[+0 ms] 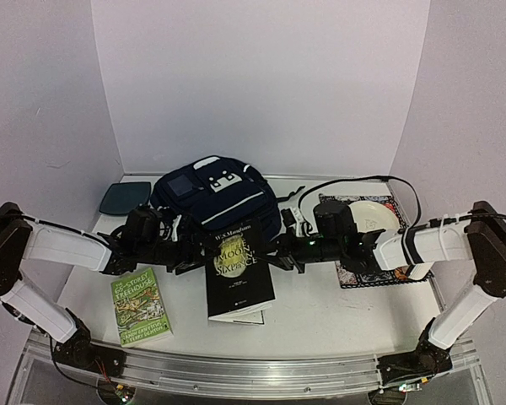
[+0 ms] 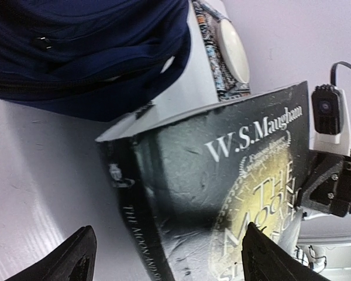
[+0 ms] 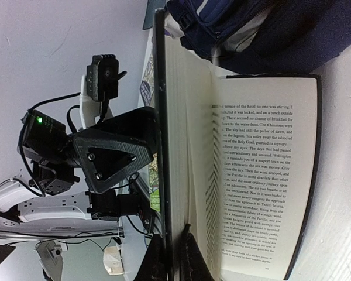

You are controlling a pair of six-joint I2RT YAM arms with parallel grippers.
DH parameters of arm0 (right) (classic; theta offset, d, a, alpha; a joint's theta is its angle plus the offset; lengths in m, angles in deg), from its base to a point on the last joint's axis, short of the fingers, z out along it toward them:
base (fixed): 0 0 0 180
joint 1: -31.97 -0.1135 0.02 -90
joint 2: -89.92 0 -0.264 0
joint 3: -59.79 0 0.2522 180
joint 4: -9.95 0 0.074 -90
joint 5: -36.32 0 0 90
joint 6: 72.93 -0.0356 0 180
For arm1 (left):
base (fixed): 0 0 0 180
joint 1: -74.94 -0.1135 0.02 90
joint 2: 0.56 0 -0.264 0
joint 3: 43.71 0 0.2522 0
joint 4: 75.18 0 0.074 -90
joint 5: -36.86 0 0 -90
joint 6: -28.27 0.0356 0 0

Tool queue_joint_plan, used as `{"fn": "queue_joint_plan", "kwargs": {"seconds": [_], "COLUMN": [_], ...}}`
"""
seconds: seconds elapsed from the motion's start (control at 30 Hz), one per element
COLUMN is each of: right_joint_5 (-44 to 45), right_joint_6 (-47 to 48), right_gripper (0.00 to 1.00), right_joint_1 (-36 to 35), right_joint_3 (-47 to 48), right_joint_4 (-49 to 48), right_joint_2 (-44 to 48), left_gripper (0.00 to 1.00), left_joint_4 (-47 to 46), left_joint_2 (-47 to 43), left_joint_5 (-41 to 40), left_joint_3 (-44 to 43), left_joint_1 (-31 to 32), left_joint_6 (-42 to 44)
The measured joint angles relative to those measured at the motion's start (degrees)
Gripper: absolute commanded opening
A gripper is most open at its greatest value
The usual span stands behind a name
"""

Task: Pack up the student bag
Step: Pass from the right arm to the left

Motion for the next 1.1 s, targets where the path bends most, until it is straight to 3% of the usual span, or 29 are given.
{"fn": "queue_joint_plan", "kwargs": {"seconds": [0.17, 0.53, 0.97, 1.1], "right_joint_5": [-0.9, -2.21, -4.53, -6.06], "right_joint_6": [-0.55, -1.38, -2.53, -2.93], "right_gripper": [0.0, 0.0, 0.0, 0.0], "right_joint_1": [-0.02, 0.6, 1.01, 1.2], "right_joint_3": [0.0, 0.0, 1.37, 3.28], "right_joint_4": [-1.38, -5.18, -13.42, -14.79], "right_joint_2": [0.13, 0.98, -0.19, -2.22], "left_gripper": [0.82, 0.61, 0.5, 0.38], "left_joint_4": [-4.63, -14.61, -24.92, -25.65], "left_joint_2": [-1.35, -2.55, -6.25, -6.28], "left_joint_5": [3.13, 5.83, 7.45, 8.37], "left_joint_3": [0.7, 3.29, 4.28, 4.15], "left_joint_1": [-0.2, -1.96, -2.78, -2.99], "left_joint_6": [-2.36, -10.52, -16.85, -17.5]}}
